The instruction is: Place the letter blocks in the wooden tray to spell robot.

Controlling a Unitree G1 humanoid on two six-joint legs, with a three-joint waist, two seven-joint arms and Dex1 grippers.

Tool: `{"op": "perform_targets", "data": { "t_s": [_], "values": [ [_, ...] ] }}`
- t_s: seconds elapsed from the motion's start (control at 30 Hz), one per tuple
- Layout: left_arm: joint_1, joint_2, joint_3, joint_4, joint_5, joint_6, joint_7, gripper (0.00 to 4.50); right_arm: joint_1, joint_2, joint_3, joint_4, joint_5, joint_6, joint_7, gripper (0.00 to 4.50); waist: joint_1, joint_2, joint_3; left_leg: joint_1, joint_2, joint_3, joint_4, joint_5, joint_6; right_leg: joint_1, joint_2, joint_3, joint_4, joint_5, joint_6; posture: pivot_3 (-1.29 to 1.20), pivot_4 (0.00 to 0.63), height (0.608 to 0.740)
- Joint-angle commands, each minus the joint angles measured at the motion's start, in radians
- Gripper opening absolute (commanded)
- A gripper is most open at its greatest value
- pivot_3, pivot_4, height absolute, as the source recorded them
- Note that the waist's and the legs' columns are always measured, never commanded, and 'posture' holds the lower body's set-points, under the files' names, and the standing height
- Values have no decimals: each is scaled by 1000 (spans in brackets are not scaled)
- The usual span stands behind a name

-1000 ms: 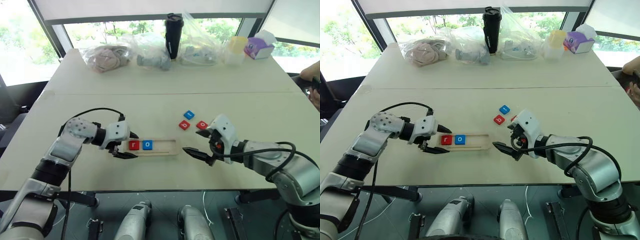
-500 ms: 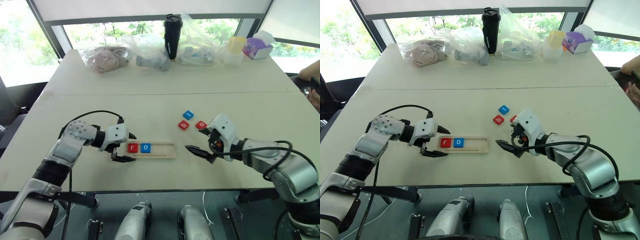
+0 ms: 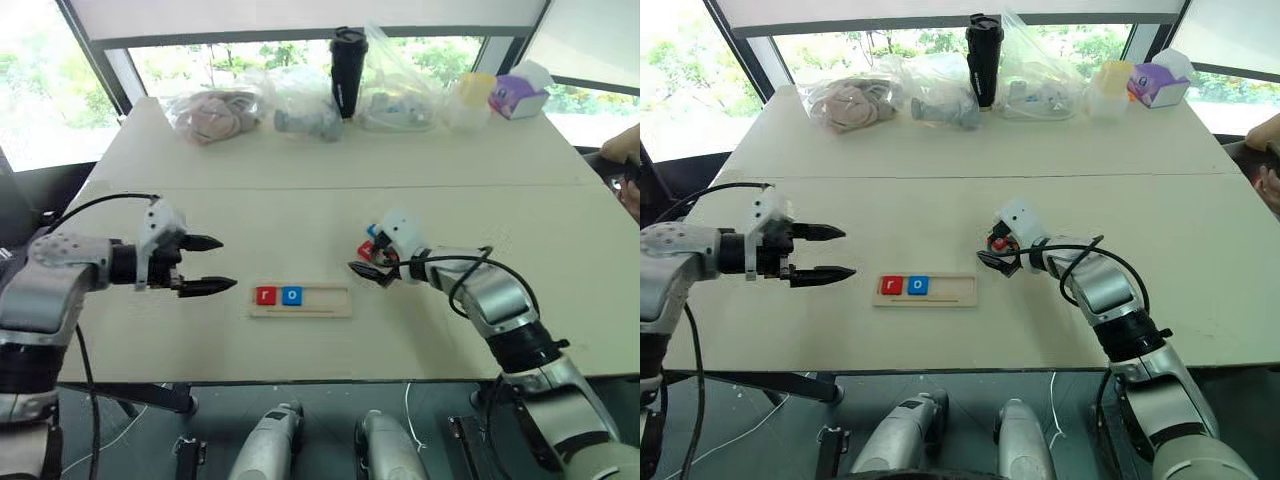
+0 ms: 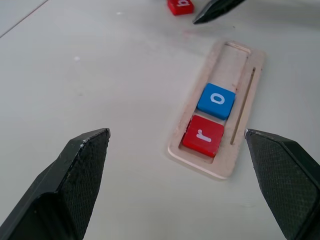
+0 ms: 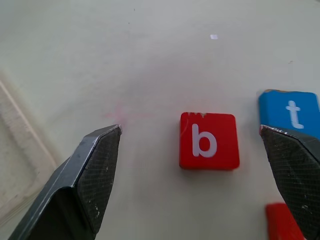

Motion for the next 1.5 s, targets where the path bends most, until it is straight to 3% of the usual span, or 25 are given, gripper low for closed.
{"op": "perform_targets", "data": {
  "t_s": [0.03, 0.2, 0.23, 0.3, 0.47, 0.63, 0.77, 0.97, 1.13, 1.37, 1.5],
  "values": [
    [43, -18, 139, -164, -106, 104, 113, 4471, -45, 29, -26, 21, -3, 104, -16, 4500, -3, 0, 0, 0, 0, 0, 0, 0, 0, 0, 0, 0, 0, 0, 0, 0, 150, 740],
    [99, -28, 200, -258, -156, 163, 211, 4471, -48, 64, -42, 12, -12, 189, -38, 4500, -2, 0, 0, 2, 1, 0, 0, 0, -1, 0, 1, 2, 1, 0, -1, 0, 150, 740],
    [105, -27, 204, -272, -167, 170, 221, 4495, -49, 73, -46, 14, -11, 199, -45, 4249, -3, 0, 0, 2, 1, 0, 0, -1, -1, 0, 1, 2, 1, 0, -1, 0, 150, 740],
    [113, -23, 206, -288, -183, 180, 236, 4500, -48, 82, -54, 15, -10, 211, -50, 3637, -2, 0, 0, 2, 1, 0, 0, -1, -2, 0, 2, 2, 1, 0, -1, 0, 150, 740],
    [126, 11, 178, -333, -212, 192, 228, 4500, -45, 98, -64, 4, -15, 239, -62, 1180, -4, 0, -1, 2, 1, 2, 0, -1, -2, 0, 2, 5, 1, 0, -1, 0, 150, 740],
    [80, 7, 110, -331, -207, 177, 228, 4500, -64, 126, -154, -42, -11, 273, -138, 1176, -2, 0, -1, 2, 1, 2, -1, -1, -2, -1, 2, 5, 1, 0, -1, 0, 150, 740],
    [76, 39, -22, -329, -126, 115, 189, 4500, -9, 209, -311, -277, -9, 521, -301, 1176, 0, 0, -1, 1, 1, 3, -1, -1, -3, -2, 2, 7, 1, 0, -1, 0, 150, 740],
    [42, 16, -86, -297, -112, 81, 173, 4500, 117, 324, -428, -659, -25, 867, -408, 1176, -2, 0, 0, 1, 1, 4, -6, -1, -2, -4, 2, 8, 2, 0, -1, 0, 150, 740],
    [-14, 6, -134, -269, -114, 73, 141, 4500, 327, 383, -457, -873, -20, 887, -477, 1176, -1, 0, -1, 1, 1, 4, -7, -1, -3, -5, 1, 9, 1, -2, -4, 0, 150, 740],
    [-80, -6, -181, -202, -87, 43, 100, 4500, 400, 578, -434, -933, -62, 887, -635, 1176, -8, 1, -1, 3, 1, 5, -8, -1, -3, -7, 3, 13, 1, 0, -7, 0, 150, 740],
    [-88, -13, -192, -186, -81, 37, 89, 4500, 406, 636, -424, -931, -58, 887, -678, 1176, -5, 1, -1, 2, 1, 6, -8, 0, -4, -9, 3, 14, 1, 0, -7, 0, 150, 740]
  ]
}}
